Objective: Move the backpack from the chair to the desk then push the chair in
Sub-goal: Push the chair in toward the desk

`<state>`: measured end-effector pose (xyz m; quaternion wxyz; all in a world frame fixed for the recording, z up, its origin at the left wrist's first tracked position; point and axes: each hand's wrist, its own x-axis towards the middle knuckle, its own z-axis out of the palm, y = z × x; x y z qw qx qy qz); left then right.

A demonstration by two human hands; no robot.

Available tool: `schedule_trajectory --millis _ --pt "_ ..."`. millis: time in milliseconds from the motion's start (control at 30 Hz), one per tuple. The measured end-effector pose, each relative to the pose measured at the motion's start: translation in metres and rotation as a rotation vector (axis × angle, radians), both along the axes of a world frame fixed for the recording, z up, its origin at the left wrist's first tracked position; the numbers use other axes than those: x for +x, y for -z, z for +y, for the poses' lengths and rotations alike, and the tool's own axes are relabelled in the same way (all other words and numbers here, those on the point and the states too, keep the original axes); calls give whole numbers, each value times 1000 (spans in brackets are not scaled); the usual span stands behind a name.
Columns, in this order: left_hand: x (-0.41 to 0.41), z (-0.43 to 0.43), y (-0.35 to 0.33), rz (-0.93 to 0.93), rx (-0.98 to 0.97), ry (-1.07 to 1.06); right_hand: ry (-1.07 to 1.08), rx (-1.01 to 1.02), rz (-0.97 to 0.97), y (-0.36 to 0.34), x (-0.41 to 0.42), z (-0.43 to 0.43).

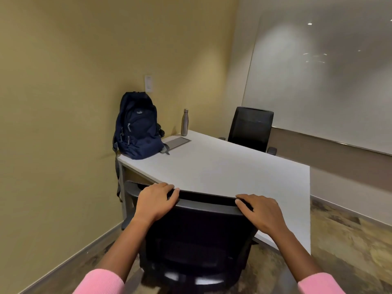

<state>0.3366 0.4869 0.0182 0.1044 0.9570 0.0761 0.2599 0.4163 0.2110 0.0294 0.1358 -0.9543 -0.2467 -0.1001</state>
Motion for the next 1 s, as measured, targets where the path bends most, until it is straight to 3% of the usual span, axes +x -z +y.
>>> schedule_trajectory --millis 567,1000 --pt "42 150 0 10 -60 233 356 82 -34 15 -57 146" --pt "49 181 -4 37 -93 267 502 127 -50 21 -81 202"
